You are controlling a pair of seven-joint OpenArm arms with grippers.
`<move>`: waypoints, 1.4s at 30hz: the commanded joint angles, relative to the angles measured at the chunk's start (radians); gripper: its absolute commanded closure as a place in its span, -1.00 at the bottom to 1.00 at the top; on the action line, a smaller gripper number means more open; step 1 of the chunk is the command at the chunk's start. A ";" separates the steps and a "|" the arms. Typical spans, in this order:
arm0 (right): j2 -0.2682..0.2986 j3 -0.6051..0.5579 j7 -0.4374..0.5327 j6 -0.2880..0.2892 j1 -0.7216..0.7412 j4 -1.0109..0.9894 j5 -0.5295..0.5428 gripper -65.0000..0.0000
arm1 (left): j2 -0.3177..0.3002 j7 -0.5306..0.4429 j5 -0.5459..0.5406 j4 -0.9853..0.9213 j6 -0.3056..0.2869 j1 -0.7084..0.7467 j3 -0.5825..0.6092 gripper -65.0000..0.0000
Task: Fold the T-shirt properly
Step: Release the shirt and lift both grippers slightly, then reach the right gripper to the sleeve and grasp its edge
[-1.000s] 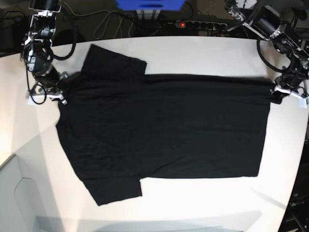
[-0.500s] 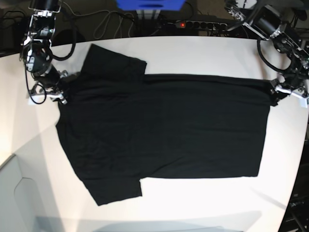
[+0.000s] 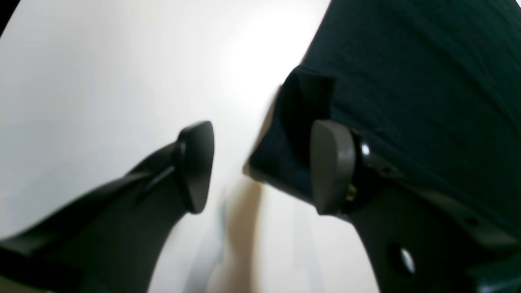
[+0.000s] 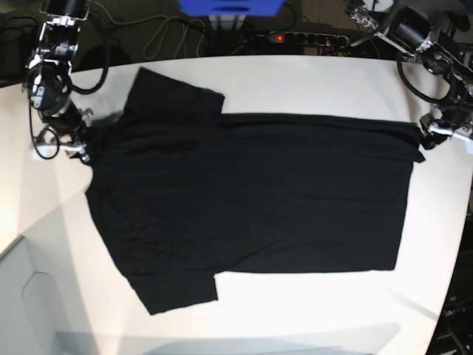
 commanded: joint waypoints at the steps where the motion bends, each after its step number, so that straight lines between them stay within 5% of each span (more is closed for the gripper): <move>1: 0.016 0.011 0.008 0.006 0.021 0.015 0.011 0.30 | -0.018 -0.016 -0.019 0.021 -0.007 -0.006 -0.003 -0.12; 15: 0.021 0.210 -0.001 0.006 -0.174 0.203 -0.032 0.30 | 0.002 -0.016 -0.019 0.022 -0.007 -0.006 -0.003 -0.12; 21: -0.031 0.195 -0.018 0.012 -0.313 0.285 -0.031 0.30 | 0.002 -0.016 -0.019 0.022 -0.006 -0.004 -0.003 -0.12; 28: -0.079 0.089 -0.188 0.025 -0.332 0.284 -0.031 0.30 | 0.002 -0.016 -0.019 0.022 -0.006 0.014 -0.003 -0.12; 32: -0.083 0.052 -0.243 0.121 -0.326 0.281 -0.031 0.30 | 0.002 -0.016 -0.019 0.022 -0.006 0.014 -0.003 -0.12; 42: -0.063 0.049 -0.255 0.129 -0.324 0.164 -0.034 0.30 | 0.008 -0.014 -0.019 0.076 -0.004 0.028 -0.005 -0.12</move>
